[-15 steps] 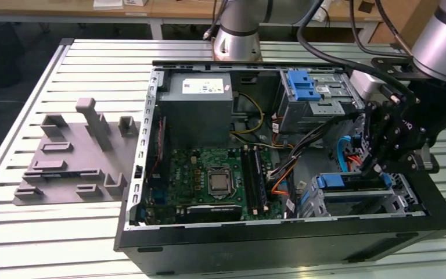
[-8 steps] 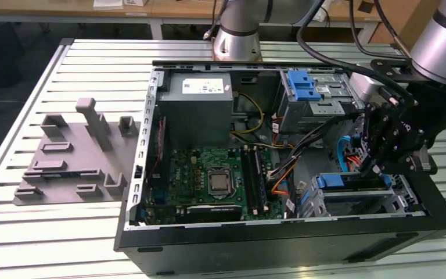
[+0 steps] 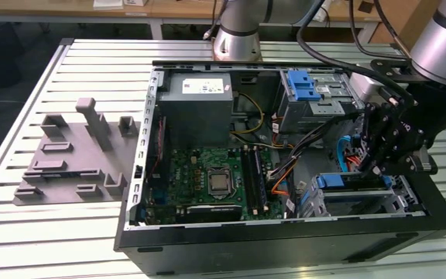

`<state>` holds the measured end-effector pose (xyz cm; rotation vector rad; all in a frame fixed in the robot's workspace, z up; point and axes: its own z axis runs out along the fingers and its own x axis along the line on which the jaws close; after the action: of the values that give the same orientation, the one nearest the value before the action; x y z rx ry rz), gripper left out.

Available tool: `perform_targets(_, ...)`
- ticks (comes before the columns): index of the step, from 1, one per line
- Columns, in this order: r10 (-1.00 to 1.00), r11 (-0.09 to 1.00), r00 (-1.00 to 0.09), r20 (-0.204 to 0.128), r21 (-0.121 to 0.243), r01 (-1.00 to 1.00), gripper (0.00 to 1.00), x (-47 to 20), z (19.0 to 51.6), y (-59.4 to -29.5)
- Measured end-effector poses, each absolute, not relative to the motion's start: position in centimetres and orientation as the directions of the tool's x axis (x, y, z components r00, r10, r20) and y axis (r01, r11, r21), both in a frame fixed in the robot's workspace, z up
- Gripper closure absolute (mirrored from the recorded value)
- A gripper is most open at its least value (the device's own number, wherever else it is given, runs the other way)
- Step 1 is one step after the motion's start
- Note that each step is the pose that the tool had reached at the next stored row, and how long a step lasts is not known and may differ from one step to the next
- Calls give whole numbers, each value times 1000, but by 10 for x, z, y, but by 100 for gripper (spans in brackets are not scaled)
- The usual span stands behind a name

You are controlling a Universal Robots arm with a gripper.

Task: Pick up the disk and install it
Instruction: 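Insert the first disk wire, then insert the second disk wire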

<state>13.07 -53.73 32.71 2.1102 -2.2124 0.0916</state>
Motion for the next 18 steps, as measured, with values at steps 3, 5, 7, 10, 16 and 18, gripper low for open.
perform_targets(3,-994,48,-46,102,14,-999,76,131,334,-537)
perform_targets(5,-994,48,-46,103,14,-999,76,131,338,-537)
perform_targets(7,-994,48,-46,102,14,-999,76,131,338,-537)
perform_targets(10,-994,48,-46,103,14,-999,84,131,338,-537)
perform_targets(16,-994,48,-46,103,14,-999,89,131,339,-537)
perform_targets(18,-994,48,-46,103,14,-999,89,131,339,-537)
